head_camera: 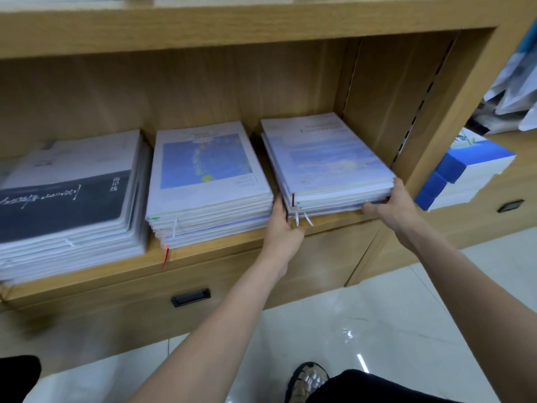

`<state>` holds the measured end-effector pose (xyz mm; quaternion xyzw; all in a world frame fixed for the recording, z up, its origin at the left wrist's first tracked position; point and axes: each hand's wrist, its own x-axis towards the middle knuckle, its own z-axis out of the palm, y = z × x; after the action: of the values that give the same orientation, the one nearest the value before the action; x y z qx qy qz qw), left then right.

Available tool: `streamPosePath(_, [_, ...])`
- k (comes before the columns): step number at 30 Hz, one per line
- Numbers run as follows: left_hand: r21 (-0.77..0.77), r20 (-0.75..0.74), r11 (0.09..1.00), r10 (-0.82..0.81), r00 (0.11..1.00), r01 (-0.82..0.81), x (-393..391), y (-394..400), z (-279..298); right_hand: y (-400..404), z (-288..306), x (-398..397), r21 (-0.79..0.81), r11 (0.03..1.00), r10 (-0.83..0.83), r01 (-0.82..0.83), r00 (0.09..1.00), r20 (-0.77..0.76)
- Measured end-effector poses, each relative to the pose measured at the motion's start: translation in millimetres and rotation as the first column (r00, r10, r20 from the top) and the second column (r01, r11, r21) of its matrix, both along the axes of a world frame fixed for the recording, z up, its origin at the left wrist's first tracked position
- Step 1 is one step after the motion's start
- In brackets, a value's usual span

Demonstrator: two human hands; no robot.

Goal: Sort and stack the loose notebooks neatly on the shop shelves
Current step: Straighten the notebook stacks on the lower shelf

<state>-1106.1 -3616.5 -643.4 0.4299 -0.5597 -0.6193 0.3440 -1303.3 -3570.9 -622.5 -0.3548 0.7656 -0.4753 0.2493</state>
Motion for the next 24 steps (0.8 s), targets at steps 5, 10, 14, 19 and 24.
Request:
streamPosePath(5, [-0.018,-0.038,1.0,-0.007,0.999,0.006,8.5,14.5,0.0,20.2,3.1,13.0,-0.01,1.0,-0.006,0.006,1.0,-0.013])
streamPosePath(10, [-0.089,-0.024,0.993,-0.076,0.997,0.074,37.7,24.7,-3.0,50.8,0.0,21.2,0.033,0.999,0.043,-0.04,0.994,-0.097])
streamPosePath(14, [-0.209,0.173,0.969,-0.097,0.98,0.133,54.5,11.6,1.4,57.7,-3.5,17.1,0.109,0.99,0.121,-0.094,0.952,-0.282])
streamPosePath(19, [-0.321,0.202,0.947,0.076,0.977,-0.007,45.8,17.8,0.5,56.5,-2.6,10.2,0.127,0.987,0.138,-0.098,0.925,-0.355])
streamPosePath(24, [-0.352,0.195,0.934,0.141,0.971,-0.065,41.0,19.1,-1.3,53.5,-3.3,10.4,0.12,0.991,0.099,-0.053,0.903,-0.418])
